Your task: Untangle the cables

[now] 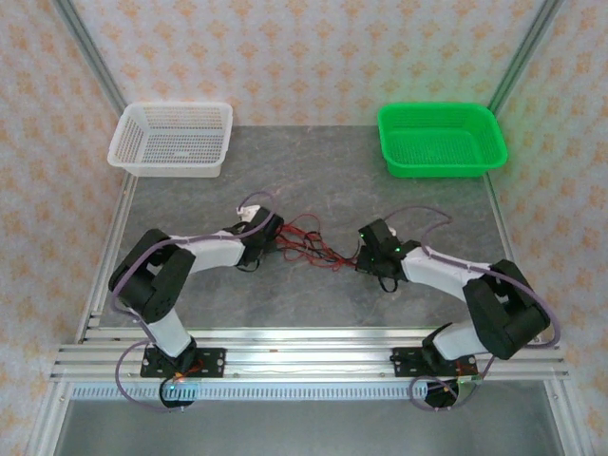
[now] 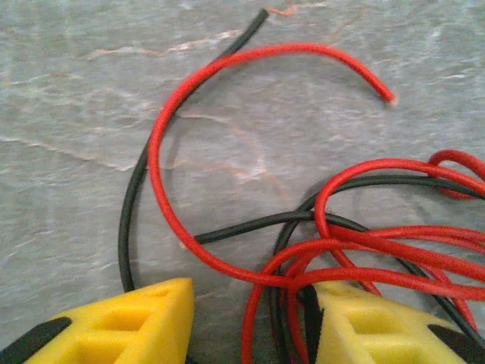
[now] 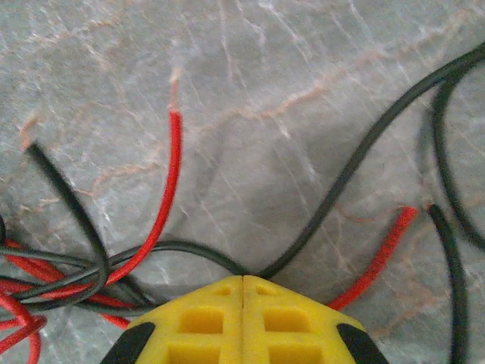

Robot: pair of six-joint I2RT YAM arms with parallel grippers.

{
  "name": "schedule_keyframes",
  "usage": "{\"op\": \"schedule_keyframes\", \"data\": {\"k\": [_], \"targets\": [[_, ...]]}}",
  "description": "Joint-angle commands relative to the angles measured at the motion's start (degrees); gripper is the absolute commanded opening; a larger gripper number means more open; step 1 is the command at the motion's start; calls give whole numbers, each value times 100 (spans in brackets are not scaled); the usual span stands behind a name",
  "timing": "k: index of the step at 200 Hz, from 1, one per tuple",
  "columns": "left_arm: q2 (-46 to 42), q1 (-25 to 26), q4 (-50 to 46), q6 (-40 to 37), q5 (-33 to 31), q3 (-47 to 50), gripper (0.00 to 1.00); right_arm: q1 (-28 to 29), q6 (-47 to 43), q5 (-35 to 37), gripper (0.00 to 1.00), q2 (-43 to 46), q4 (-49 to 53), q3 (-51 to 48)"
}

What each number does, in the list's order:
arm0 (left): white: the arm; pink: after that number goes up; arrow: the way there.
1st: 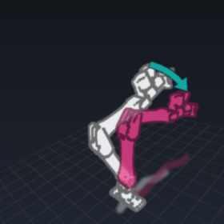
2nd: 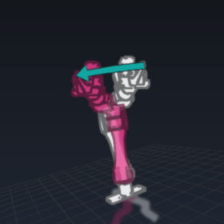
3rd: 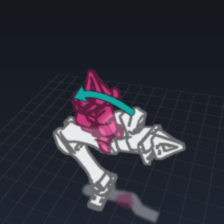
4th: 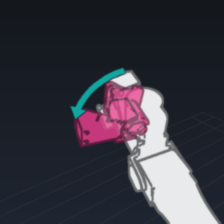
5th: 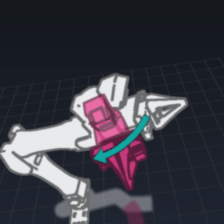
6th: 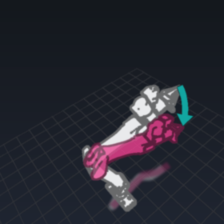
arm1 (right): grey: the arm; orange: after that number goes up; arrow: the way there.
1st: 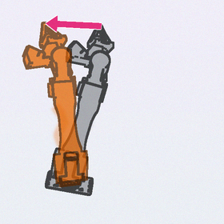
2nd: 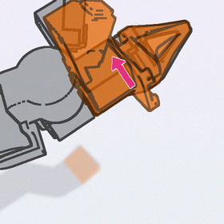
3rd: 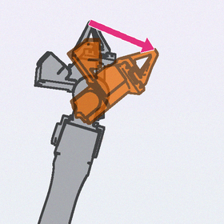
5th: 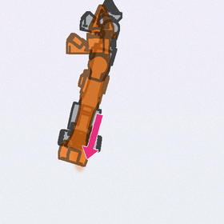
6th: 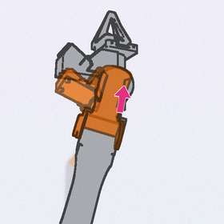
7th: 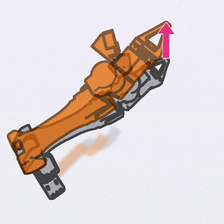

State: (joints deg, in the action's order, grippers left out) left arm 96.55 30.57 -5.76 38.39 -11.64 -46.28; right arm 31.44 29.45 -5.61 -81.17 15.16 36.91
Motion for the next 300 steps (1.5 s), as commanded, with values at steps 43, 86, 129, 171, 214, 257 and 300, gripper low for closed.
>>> {"op": "schedule_keyframes", "data": {"k": [43,86,129,171,214,257,300], "targets": [[-341,-81,-246,230,19,431,45,310,-35,-20,37,274,547,768],[-418,-79,-224,230,96,440,45,955,473,-340,49,399,225,821],[-432,-77,-172,221,133,461,45,1696,702,-113,50,-415,131,1212],[-475,-77,-180,195,79,463,45,1991,729,195,47,-1016,364,1500],[-445,-82,-180,170,56,454,45,2025,763,518,45,-992,673,1583],[-445,-78,-189,160,49,455,45,2025,982,667,47,-894,751,1385],[-401,-81,-171,134,57,441,45,2031,1155,812,45,-971,432,1244]]}}
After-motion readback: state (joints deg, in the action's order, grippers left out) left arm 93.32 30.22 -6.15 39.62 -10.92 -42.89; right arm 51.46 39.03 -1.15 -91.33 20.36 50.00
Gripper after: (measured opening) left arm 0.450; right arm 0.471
